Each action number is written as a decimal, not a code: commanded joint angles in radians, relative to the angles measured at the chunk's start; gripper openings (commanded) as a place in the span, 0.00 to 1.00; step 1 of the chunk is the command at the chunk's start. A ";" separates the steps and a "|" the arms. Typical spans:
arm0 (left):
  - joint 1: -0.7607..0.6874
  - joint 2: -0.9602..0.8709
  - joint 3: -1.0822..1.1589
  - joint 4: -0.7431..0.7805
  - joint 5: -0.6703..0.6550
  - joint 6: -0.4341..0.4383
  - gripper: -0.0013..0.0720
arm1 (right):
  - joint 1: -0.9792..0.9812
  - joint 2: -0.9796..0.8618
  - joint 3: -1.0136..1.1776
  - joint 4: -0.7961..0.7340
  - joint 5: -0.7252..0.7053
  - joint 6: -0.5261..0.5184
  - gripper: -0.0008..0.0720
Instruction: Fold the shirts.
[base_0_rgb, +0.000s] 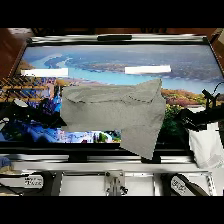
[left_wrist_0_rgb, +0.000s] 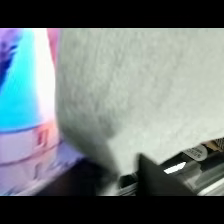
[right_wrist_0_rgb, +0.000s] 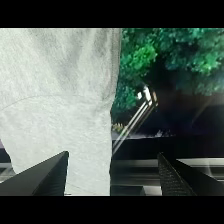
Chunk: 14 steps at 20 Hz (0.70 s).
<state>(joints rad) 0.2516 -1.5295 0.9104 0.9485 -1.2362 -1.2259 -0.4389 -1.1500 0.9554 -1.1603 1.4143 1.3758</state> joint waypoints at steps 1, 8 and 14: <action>-0.029 -0.003 0.003 -0.023 -0.016 -0.008 0.07 | 0.003 0.000 0.000 -0.001 -0.023 0.007 0.90; -0.019 0.030 0.061 -0.023 -0.081 0.000 0.07 | 0.003 -0.159 -0.010 0.127 -0.132 -0.033 0.90; -0.019 0.046 0.063 -0.023 -0.080 -0.001 0.07 | 0.100 -0.310 -0.010 0.136 -0.150 -0.054 0.90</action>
<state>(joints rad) 0.2321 -1.4887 0.9699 0.9264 -1.3136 -1.2266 -0.3862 -1.3949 0.9455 -1.0321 1.2789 1.3415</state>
